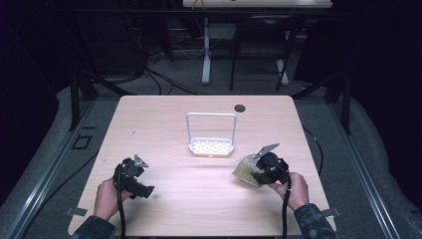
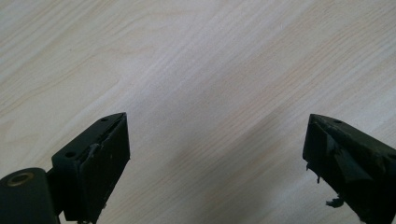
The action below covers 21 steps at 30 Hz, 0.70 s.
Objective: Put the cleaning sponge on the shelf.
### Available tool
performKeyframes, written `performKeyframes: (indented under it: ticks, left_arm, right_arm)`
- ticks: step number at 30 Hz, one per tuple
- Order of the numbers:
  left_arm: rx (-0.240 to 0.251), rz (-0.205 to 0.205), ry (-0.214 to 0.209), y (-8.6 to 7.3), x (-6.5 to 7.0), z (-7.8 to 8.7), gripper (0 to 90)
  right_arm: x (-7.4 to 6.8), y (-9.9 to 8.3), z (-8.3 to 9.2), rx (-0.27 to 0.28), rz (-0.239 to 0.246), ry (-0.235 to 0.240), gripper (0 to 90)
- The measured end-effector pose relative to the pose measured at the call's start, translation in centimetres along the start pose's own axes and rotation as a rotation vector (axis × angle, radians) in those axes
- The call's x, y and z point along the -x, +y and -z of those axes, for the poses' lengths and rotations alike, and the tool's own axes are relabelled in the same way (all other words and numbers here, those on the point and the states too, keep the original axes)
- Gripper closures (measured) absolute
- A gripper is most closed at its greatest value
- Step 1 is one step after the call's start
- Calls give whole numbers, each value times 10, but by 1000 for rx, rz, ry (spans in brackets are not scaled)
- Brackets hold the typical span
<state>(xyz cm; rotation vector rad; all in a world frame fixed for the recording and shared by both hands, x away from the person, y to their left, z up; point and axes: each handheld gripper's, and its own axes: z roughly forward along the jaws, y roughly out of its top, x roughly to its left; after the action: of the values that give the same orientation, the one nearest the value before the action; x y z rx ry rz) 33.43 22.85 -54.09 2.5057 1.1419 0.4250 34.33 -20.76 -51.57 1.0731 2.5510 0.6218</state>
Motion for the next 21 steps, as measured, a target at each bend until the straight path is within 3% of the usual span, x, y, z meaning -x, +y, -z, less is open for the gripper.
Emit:
performKeyframes:
  ticks: [6, 21]
  left_arm:
    - [0, 5, 1, 0, 0, 0, 74]
    - [0, 3, 0, 1, 0, -1, 75]
  right_arm:
    - [-1, 3, 7, 44, -22, 3, 567]
    - [-13, 15, 14, 117, -5, -4, 569]
